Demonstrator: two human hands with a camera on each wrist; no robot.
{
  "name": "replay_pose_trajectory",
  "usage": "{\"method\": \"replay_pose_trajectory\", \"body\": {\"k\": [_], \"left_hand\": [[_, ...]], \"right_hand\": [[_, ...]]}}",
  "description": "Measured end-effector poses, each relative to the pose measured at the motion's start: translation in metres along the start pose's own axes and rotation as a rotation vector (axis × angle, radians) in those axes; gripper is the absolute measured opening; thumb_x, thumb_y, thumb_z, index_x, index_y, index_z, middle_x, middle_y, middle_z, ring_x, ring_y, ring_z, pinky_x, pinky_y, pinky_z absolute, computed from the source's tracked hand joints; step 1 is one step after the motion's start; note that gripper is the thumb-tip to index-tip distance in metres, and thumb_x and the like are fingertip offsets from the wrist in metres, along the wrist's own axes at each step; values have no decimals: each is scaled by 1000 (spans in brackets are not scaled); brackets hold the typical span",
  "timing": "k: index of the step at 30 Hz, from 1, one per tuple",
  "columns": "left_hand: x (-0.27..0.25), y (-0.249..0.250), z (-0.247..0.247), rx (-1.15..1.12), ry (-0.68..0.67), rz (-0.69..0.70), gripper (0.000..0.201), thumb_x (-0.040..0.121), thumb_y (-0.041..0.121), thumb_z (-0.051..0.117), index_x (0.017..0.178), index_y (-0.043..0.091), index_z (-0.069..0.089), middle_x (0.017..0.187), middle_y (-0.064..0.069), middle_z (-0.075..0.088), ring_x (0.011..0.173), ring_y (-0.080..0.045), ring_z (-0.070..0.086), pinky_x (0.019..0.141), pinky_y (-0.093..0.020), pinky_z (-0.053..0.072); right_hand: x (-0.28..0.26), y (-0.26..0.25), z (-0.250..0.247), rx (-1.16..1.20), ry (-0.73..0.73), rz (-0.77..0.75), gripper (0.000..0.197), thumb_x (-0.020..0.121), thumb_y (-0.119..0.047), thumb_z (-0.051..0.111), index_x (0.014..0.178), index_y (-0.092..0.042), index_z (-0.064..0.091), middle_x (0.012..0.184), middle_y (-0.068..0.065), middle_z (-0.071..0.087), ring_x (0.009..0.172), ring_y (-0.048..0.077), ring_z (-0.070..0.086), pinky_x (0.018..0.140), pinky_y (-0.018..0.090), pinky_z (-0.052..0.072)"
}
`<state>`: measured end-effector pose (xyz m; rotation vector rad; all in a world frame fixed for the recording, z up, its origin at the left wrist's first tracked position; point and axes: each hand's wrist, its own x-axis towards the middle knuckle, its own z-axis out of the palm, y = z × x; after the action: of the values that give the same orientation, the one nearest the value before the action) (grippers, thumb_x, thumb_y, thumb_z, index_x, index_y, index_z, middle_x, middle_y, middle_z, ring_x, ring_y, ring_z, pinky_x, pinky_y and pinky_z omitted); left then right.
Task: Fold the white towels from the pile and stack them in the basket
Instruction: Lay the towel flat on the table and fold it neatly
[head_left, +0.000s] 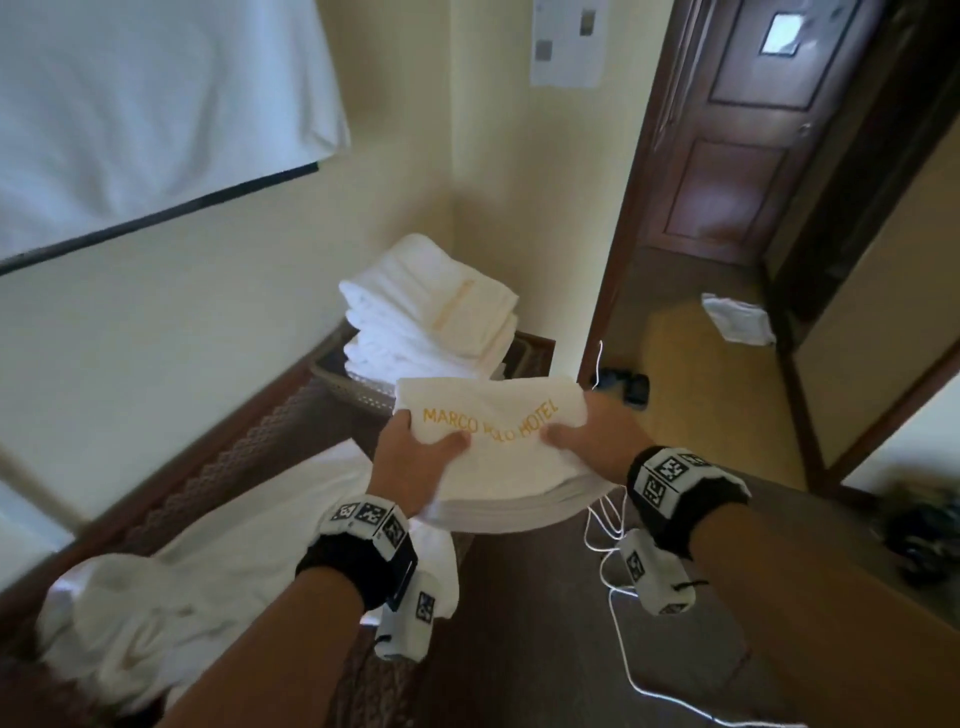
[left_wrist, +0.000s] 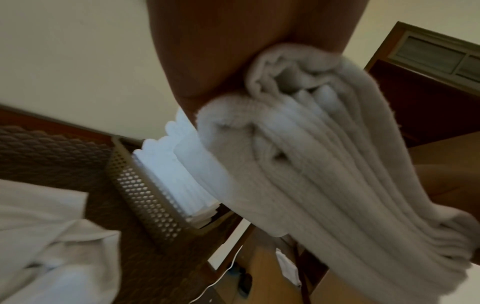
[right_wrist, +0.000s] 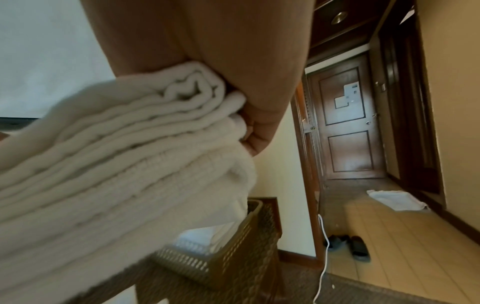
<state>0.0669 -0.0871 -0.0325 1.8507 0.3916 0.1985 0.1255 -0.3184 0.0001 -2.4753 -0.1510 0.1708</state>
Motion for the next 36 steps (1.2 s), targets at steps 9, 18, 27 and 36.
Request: {"method": "replay_pose_trajectory", "body": {"k": [9, 18, 27, 36], "left_hand": [[121, 67, 83, -78, 82, 145, 42, 81, 32, 83, 106, 13, 56, 99, 8, 64, 88, -5, 61, 66, -18, 48], [235, 108, 92, -147, 273, 181, 41, 86, 33, 77, 102, 16, 44, 101, 5, 62, 90, -5, 61, 58, -13, 48], [331, 98, 76, -174, 659, 207, 38, 85, 37, 77, 106, 28, 47, 105, 4, 65, 94, -10, 64, 77, -22, 53], [347, 28, 135, -204, 653, -295, 45, 91, 21, 74, 113, 11, 37, 108, -1, 57, 91, -15, 60, 73, -36, 56]], "right_hand": [[142, 3, -92, -151, 84, -83, 49, 82, -48, 73, 115, -15, 56, 108, 0, 58, 97, 19, 57, 80, 33, 46], [306, -42, -113, -169, 81, -256, 54, 83, -49, 72, 118, -16, 48, 107, -3, 46, 95, 17, 48, 79, 30, 37], [454, -109, -71, -26, -16, -546, 55, 82, -37, 76, 122, -10, 49, 117, 7, 52, 107, 26, 53, 87, 34, 41], [551, -44, 19, -75, -538, -511, 98, 72, -82, 49, 140, -14, 31, 133, 12, 52, 111, 38, 61, 84, 49, 56]]}}
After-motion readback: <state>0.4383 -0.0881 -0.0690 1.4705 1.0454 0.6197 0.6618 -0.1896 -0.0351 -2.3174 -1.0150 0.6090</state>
